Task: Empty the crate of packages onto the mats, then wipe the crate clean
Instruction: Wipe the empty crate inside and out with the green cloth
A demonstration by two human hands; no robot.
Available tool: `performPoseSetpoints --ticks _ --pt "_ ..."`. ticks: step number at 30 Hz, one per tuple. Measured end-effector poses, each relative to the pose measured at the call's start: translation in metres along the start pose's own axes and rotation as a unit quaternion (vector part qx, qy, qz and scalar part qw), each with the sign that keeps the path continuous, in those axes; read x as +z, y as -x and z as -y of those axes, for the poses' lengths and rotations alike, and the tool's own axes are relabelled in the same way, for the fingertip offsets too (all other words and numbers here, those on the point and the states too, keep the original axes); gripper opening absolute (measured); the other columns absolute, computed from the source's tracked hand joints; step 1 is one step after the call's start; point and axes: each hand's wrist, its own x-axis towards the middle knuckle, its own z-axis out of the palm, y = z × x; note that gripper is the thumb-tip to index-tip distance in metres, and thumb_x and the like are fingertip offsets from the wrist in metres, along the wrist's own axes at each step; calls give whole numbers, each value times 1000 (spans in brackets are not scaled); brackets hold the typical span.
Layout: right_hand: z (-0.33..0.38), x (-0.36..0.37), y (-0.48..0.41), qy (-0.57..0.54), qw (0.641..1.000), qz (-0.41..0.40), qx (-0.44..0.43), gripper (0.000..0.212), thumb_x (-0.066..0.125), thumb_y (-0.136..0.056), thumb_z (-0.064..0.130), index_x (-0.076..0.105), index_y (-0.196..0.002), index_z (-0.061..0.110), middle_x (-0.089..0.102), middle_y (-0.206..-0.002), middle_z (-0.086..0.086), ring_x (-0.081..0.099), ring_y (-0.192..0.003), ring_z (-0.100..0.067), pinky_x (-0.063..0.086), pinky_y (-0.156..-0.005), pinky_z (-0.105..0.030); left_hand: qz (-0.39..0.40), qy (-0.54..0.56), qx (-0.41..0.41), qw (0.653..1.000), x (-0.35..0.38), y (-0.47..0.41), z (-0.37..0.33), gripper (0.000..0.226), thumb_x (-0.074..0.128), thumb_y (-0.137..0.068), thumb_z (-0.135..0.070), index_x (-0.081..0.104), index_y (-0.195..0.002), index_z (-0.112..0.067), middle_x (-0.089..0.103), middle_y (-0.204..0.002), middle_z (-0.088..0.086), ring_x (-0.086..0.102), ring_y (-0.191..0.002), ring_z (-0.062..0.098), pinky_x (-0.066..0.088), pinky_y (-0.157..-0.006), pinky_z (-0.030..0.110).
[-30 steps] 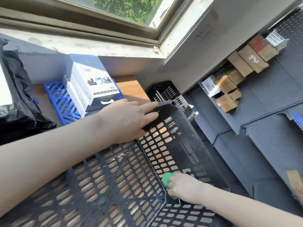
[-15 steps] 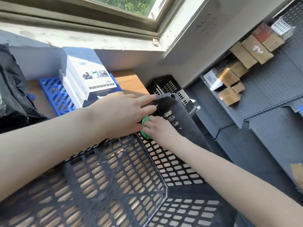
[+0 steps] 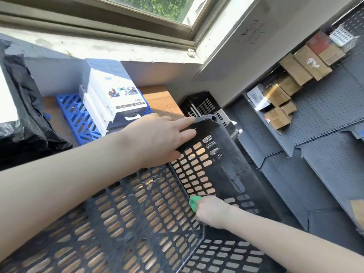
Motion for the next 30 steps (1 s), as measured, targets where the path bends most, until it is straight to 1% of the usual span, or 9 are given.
performPoseSetpoints --ticks 1,6,9,12,15,21,24,26,30 --pt "-8 -20 3 -4 1000 26 17 5 65 -80 7 69 -81 7 67 -86 -11 58 -84 -27 53 -75 -37 3 -3 0 1000 0 0 1 61 39 -98 -48 15 -150 -27 2 -163 -2 52 -119 24 47 -92 40" --pt "-47 -103 0 12 957 -274 94 19 86 -52 9 68 -57 14 61 -58 2 57 -62 -20 49 -56 -25 -9 1 -14 1000 3 -1 0 60 42 -97 -45 22 -150 -25 9 -162 -2 56 -115 26 49 -89 42" --pt "-60 -123 -4 16 938 -313 149 18 78 -55 2 64 -60 11 57 -58 -1 57 -66 -24 48 -58 -28 -67 31 6 997 5 1 3 48 51 -87 -31 54 -133 -15 42 -150 6 68 -90 31 55 -65 41" --pt "-59 -115 -7 9 931 -325 166 11 75 -63 4 67 -67 10 64 -68 -4 59 -74 -27 49 -65 -33 -58 26 5 998 7 1 4 50 55 -90 -34 48 -137 -17 36 -153 3 66 -97 31 54 -71 42" --pt "-36 -83 -5 -8 967 -226 121 11 81 -64 15 71 -69 16 68 -73 0 63 -78 -23 51 -72 -32 -18 3 -11 1000 3 0 1 59 46 -95 -45 27 -147 -24 13 -161 -3 57 -115 27 49 -85 39" --pt "10 -16 30 -28 992 -38 114 30 88 -37 34 60 -42 24 56 -46 12 54 -50 -8 42 -51 -16 1 3 0 1000 -2 1 0 60 40 -97 -48 19 -149 -27 5 -162 -4 54 -117 25 48 -89 38" --pt "26 -22 60 -65 994 34 85 3 71 -75 13 73 -76 13 70 -77 -5 64 -77 -26 45 -61 -29 -9 10 2 1000 -1 1 0 59 41 -97 -48 22 -148 -27 6 -162 -5 56 -116 25 48 -87 37" --pt "29 -23 74 -108 990 51 80 25 52 -85 -4 70 -101 3 69 -95 -17 62 -92 -36 48 -71 -39 -5 5 2 1000 0 2 0 59 41 -97 -47 21 -149 -28 4 -162 -6 56 -116 24 48 -87 37" --pt "24 -38 100 -207 970 52 117 33 52 -85 -6 67 -112 7 68 -105 -17 62 -97 -37 50 -80 -40 2 -4 1 1000 0 1 -2 61 39 -98 -48 17 -151 -30 2 -163 -6 55 -117 22 46 -90 35"
